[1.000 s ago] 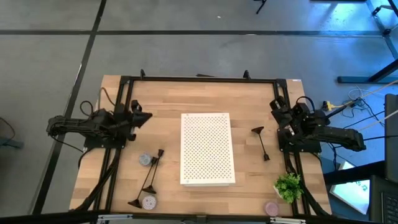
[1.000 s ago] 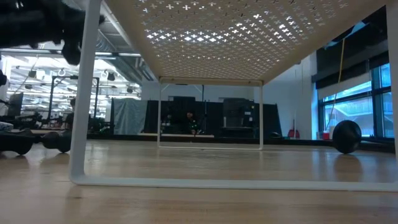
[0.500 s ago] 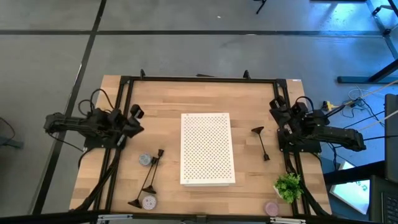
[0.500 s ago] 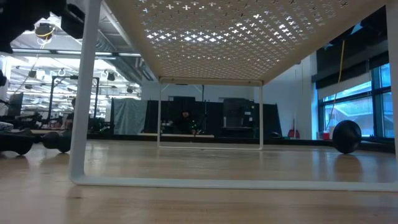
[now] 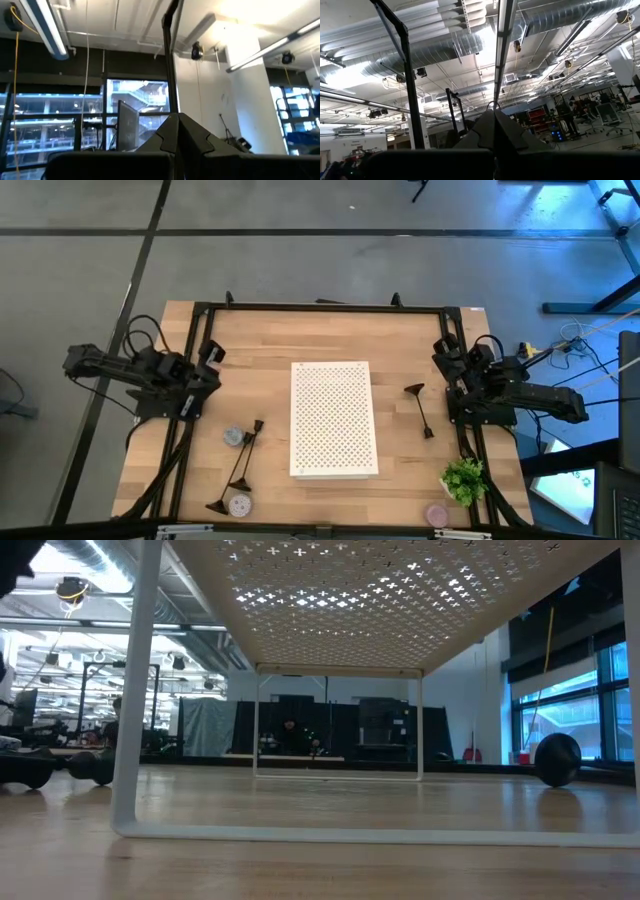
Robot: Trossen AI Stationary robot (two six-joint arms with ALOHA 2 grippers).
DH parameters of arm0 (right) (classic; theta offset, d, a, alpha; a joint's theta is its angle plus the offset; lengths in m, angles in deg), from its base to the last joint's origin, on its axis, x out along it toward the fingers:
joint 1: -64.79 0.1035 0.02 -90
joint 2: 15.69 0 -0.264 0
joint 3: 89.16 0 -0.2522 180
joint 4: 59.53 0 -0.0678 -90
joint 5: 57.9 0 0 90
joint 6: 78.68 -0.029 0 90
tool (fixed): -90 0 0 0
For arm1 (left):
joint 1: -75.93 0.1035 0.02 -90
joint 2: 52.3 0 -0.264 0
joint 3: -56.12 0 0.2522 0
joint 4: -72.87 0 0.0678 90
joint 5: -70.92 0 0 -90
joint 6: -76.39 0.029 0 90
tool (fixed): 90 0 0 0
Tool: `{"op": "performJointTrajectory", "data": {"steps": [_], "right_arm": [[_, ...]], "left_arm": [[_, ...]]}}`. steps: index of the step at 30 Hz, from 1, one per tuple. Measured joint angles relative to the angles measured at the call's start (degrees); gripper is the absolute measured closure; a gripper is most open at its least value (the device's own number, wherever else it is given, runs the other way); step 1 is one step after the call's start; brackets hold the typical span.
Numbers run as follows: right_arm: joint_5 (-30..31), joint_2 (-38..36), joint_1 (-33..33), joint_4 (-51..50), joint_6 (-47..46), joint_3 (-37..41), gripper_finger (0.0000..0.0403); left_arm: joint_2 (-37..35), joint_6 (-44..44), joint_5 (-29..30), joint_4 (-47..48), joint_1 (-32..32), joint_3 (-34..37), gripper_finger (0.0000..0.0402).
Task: Pick & Place candle stick holders
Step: Put the blue scented candle on the shelf
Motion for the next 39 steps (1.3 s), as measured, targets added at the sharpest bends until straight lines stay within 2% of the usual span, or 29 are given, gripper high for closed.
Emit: {"op": "performJointTrajectory", "data": {"steps": [4, 7, 13, 19, 26, 29, 34, 39], "right_arm": [[0.0, 0.0, 0.0, -0.17, 0.0, 0.0, 0.0402], [0.0, 0.0, 0.01, -0.2, -0.01, 0.0, 0.0402], [-0.02, 0.0, 0.01, -0.22, 0.0, 0.0, 0.0402], [-0.02, 0.0, 0.0, -0.4, 0.0, 0.0, 0.0402], [-0.02, 0.0, 0.0, -0.39, 0.0, 0.0, 0.0402], [-0.02, 0.0, 0.0, -0.42, 0.0, 0.0, 0.0402], [-0.03, 0.0, 0.0, -0.91, 0.0, 0.0, 0.0402], [-0.01, 0.0, 0.01, -1.18, 0.01, 0.0, 0.0402]], "left_arm": [[5.84, -0.03, 0.08, 0.86, -1.21, -3.58, 0.0399], [9.2, -0.22, 0.09, 6.57, -1.63, -6.75, 0.0396], [12.42, -6.88, 4.62, 30.84, -1.6, -15.46, 0.0389], [16.49, -13.74, 7.14, 50.0, -3.44, -23.55, 0.0349], [24.29, -24.0, 20.12, 79.4, -9.91, -33.5, 0.029], [27.84, -31.63, 22.73, 92.23, -11.6, -37.11, 0.0267], [32.74, -45.94, 21.02, 109.95, -12.03, -39.2, 0.0233], [37.53, -53.19, 15.8, 118.0, -12.33, -39.02, 0.0203]]}}
